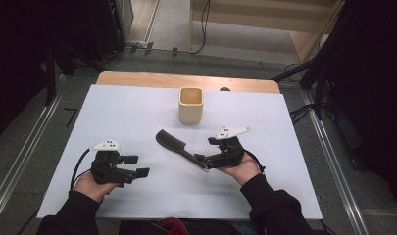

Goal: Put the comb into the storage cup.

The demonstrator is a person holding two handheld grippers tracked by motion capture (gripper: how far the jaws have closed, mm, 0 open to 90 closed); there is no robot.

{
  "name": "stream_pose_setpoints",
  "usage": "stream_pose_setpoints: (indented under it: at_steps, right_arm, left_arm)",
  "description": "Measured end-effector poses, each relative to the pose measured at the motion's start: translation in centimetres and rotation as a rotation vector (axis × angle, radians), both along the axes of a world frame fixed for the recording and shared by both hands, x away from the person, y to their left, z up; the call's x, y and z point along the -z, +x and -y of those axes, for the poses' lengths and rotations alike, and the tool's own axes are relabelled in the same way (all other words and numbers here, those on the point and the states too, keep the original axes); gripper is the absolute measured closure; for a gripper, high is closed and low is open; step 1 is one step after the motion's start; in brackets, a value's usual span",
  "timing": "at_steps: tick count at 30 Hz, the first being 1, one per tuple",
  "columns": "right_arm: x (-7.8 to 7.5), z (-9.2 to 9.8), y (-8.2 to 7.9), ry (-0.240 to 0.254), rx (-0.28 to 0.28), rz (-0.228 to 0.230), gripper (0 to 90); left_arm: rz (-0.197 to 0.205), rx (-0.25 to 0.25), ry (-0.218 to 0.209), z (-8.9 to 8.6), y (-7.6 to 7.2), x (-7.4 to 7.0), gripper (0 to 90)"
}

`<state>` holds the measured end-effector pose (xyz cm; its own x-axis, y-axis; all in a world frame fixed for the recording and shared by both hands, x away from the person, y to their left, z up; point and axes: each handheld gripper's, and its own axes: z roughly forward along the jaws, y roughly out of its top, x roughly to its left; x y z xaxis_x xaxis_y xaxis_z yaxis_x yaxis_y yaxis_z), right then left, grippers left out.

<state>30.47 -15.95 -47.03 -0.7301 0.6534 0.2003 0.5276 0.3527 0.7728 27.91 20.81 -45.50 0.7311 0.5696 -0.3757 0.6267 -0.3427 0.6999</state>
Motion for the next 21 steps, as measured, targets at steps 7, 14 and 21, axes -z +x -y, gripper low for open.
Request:
stream_pose_setpoints:
  at_steps: [7,14,21]
  right_arm:
    - [0.6,-0.1,0.0,-0.013,-0.005,-0.009,14.5]
    - [1.3,-0.6,-0.1,-0.039,-0.007,-0.022,14.5]
    - [2.1,-0.9,-0.1,-0.05,-0.01,-0.029,14.6]
  left_arm:
    - [-0.003,0.003,0.003,0.1,0.0,0.0,23.9]
    - [-0.006,0.007,0.005,0.2,0.0,0.1,23.9]
    - [-0.008,0.009,0.008,0.2,0.0,0.1,23.9]
